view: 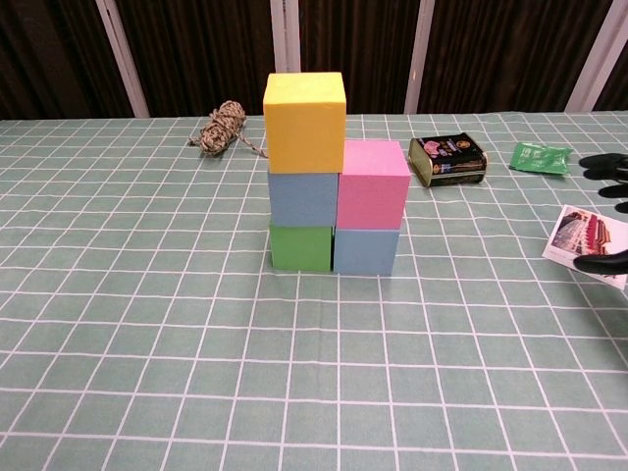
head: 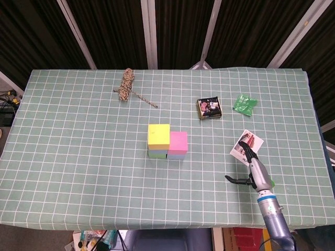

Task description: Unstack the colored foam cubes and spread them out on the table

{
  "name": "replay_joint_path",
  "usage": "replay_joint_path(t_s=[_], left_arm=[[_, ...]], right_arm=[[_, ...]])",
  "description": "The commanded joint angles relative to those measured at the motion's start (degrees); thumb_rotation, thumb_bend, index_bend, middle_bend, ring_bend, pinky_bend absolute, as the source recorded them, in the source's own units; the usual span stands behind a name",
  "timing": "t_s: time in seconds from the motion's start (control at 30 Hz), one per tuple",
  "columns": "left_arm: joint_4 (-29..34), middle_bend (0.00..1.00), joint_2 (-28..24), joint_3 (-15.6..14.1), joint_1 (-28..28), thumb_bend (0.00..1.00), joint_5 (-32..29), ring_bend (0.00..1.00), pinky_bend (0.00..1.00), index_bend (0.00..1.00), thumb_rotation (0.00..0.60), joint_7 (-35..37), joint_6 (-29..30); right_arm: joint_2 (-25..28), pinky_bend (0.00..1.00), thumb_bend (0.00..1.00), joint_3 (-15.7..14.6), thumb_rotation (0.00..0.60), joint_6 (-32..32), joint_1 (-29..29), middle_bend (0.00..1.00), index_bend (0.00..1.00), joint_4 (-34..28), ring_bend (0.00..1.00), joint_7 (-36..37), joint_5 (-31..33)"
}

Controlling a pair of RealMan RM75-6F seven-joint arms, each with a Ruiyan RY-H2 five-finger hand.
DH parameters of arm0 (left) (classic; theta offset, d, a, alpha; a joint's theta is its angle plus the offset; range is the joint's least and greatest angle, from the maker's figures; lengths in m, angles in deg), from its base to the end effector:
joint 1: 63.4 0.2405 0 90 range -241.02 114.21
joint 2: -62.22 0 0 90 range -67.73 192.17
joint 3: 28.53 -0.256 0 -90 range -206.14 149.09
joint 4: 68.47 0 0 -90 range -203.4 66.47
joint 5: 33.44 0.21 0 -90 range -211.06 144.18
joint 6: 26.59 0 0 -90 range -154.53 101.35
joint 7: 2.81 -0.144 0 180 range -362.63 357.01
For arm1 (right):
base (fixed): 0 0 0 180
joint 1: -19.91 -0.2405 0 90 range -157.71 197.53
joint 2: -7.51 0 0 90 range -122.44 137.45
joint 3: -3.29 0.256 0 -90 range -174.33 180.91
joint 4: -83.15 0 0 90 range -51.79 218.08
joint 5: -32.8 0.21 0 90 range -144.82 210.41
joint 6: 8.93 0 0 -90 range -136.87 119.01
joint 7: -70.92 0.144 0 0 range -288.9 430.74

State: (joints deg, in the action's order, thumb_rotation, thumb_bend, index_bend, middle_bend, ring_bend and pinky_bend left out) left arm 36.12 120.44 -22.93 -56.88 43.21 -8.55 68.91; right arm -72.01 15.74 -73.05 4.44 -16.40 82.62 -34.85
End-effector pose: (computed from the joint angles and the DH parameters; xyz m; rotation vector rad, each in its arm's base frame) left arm -0.3156 0.1231 0.2100 -1.0267 -0.9092 -0.7847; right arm -0.2415 -0.2503 0.0469 1.1677 -1.6314 1.2158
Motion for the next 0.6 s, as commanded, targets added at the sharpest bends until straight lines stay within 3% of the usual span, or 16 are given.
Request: replay_joint_path(t_s=[0.03, 0.23, 0.6], left_arm=[[-0.09, 0.00, -0.17, -0.01, 0.04, 0.17, 0.68, 0.00, 0.00, 0.15, 0.600, 0.32, 0.28], [-1.69, 0.00, 0.39, -1.12, 0.44, 0.17, 4.55, 0.00, 0.00, 0.15, 0.600, 1.21, 1.77], [-0.14, 0.00, 0.33, 0.84, -1.50, 0.17, -1.63, 0.00, 0.00, 0.15, 0.600, -1.91, -2.29]], right_arm=[[-3.99, 0.00, 0.14, 2.57, 0.600, -0.52, -2.99, 0.00, 0.03, 0.53, 0.00, -6.38, 4.17], [-8.87, 0.00, 0.14, 4.89, 0.600, -1.15, -7.02, 0.00, 0.03, 0.91, 0.00, -14.39, 9.27], [-14.04, 0.00, 0.14, 9.56, 0.600, -1.75, -13.99, 0.00, 0.03, 0.53, 0.00, -23.76, 18.20]])
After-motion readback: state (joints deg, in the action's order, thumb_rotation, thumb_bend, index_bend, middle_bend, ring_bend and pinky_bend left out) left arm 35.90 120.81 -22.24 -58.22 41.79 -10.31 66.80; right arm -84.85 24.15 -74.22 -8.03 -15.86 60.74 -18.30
